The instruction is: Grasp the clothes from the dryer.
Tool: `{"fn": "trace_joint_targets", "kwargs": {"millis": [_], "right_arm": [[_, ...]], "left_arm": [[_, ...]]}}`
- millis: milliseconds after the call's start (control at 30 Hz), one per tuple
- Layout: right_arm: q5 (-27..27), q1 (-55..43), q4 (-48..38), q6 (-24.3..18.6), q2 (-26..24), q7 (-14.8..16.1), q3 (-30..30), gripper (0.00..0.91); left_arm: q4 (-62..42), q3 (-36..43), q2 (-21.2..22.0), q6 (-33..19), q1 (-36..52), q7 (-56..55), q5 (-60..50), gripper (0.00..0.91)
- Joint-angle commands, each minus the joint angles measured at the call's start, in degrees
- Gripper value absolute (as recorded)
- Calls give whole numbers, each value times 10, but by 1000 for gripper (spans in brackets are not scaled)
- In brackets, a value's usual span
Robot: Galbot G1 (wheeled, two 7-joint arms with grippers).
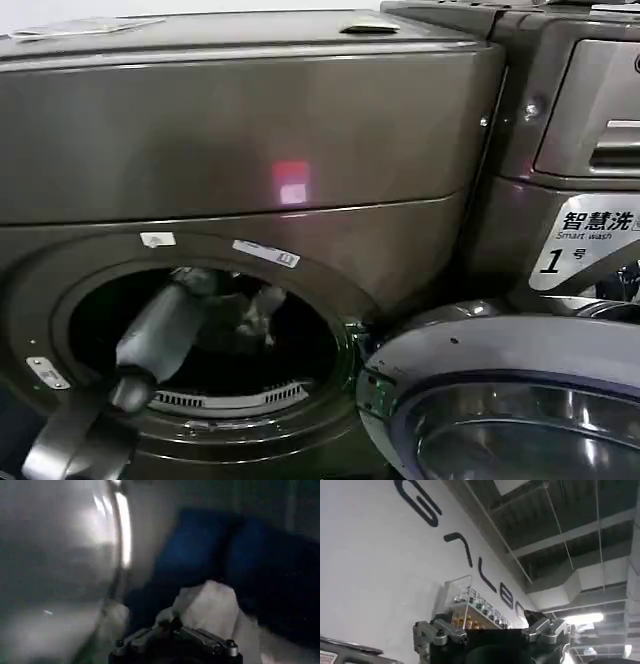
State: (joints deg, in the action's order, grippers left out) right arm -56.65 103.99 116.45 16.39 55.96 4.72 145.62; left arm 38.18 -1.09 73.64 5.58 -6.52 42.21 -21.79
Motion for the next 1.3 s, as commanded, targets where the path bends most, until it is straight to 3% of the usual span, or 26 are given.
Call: {"fn": "trace_joint_targets", "kwargs": {"millis": [33,167,200,333,633,700,800,1300], "right_arm": [[1,-2,1,0,2,2,-1,907],[3,-5,3,0,2,1,-5,907],[49,-7,1,-8,2,1,-7,907],[85,-2,7,-1,2,0,2,907],[85,0,5,-23,4,2,4,907],[60,0,2,-13,2,-7,15,907],[46,7,1,-36,3,-15,14,907],[42,7,3,-41,6,-7,14,907]], "left_arm": [[168,-129,15,57,-91,-194,118,0],[206,-169,28,27,-130,-296,140,0],[231,-177,29,21,-155,-315,152,0],[281,-205,38,-10,-203,-359,179,0],[378,-231,66,-85,-308,-474,204,0],[403,-244,76,-87,-329,-484,204,0],[437,-248,78,-93,-348,-484,209,0],[453,-244,77,-57,-348,-491,204,0]]}}
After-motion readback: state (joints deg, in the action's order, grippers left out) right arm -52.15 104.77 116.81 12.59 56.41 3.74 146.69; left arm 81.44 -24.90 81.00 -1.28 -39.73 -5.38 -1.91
